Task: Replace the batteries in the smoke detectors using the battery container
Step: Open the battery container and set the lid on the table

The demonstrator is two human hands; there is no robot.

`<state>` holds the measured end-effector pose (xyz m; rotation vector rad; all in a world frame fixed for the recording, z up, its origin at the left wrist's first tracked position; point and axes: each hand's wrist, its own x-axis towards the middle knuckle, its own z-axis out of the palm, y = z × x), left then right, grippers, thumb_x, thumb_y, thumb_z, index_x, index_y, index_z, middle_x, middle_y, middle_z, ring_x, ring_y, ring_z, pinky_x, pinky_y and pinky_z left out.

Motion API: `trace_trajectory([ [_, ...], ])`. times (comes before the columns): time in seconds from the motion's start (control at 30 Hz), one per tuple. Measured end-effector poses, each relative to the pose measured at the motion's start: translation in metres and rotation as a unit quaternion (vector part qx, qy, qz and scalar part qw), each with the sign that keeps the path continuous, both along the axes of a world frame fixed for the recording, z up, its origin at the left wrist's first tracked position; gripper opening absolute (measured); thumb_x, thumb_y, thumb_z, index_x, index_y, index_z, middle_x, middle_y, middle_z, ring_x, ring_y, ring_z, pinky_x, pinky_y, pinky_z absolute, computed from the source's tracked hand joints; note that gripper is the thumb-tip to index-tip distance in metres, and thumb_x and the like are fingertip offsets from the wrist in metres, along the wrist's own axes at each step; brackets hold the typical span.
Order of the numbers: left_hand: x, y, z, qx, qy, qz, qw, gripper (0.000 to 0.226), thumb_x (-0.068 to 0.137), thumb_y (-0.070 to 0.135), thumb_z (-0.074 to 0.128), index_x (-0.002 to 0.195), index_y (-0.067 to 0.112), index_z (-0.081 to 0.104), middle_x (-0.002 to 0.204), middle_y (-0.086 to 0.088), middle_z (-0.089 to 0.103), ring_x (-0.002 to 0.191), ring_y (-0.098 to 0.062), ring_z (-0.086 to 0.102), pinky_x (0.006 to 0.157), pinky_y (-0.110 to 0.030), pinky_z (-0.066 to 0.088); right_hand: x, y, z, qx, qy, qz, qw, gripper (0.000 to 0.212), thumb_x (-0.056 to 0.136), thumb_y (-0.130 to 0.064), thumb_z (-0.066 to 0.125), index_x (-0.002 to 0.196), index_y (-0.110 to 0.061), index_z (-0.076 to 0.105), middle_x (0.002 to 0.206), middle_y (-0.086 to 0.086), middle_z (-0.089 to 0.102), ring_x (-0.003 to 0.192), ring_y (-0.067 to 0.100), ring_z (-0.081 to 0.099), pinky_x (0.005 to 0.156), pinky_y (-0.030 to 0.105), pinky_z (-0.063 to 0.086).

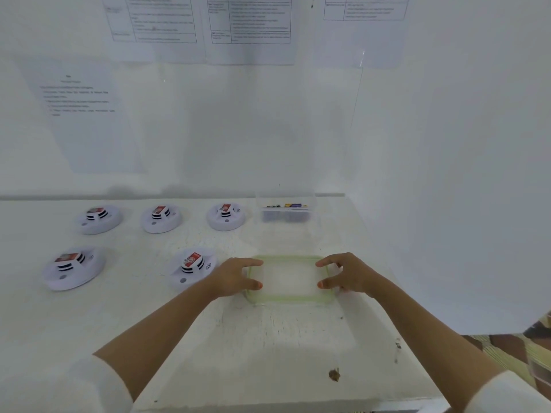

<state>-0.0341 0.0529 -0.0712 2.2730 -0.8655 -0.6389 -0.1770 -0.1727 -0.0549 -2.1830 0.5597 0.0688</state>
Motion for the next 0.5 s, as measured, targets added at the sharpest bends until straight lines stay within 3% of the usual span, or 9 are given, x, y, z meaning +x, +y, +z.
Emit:
trace_trajectory([
  [0.2, 0.0022, -0.0038, -0.0003, 0.007, -0.001, 0.011, 1.0, 0.058, 0.082, 0.021, 0.069, 0.135, 0.022, 0.046, 0.144, -0.006, 0.038, 0.125, -0.027, 0.044, 0.104, -0.039, 0.037, 0.0042, -0.0054, 0.0005, 0.001, 0.003, 0.008, 1.0, 0.049, 0.071, -0.015, 0.079, 0.117, -0.015, 0.062, 0.104, 0.003, 0.046, 0.067, 0.01, 0.05, 0.049, 0.016, 0.046],
  [0.37, 0.0036, -0.005, 0.0001, 0.012, -0.004, 0.007, 1.0, 0.056, 0.082, 0.021, 0.069, 0.134, 0.021, 0.047, 0.141, -0.007, 0.043, 0.124, -0.033, 0.045, 0.102, -0.039, 0.038, 0.0065, -0.0076, -0.0011, 0.012, 0.006, 0.004, 1.0, 0.049, 0.069, -0.013, 0.08, 0.115, -0.015, 0.062, 0.106, 0.004, 0.046, 0.073, 0.007, 0.05, 0.049, 0.014, 0.046],
  [0.43, 0.0038, -0.0045, 0.0003, 0.012, -0.002, 0.004, 1.0, 0.056, 0.082, 0.021, 0.069, 0.133, 0.022, 0.047, 0.139, -0.008, 0.044, 0.123, -0.033, 0.046, 0.101, -0.04, 0.038, 0.0063, -0.0083, -0.0018, 0.012, 0.003, 0.004, 1.0, 0.05, 0.068, -0.014, 0.081, 0.114, -0.017, 0.063, 0.109, 0.003, 0.046, 0.081, 0.01, 0.051, 0.055, 0.015, 0.047],
  [0.5, 0.0055, -0.0028, -0.0011, 0.015, -0.005, 0.005, 1.0, 0.057, 0.081, 0.024, 0.07, 0.133, 0.025, 0.046, 0.138, -0.009, 0.043, 0.122, -0.032, 0.045, 0.101, -0.041, 0.038, 0.0055, -0.0092, -0.002, -0.015, -0.006, 0.005, 1.0, 0.05, 0.067, -0.02, 0.082, 0.114, -0.021, 0.063, 0.111, 0.0, 0.047, 0.097, 0.012, 0.047, 0.073, 0.02, 0.045],
])
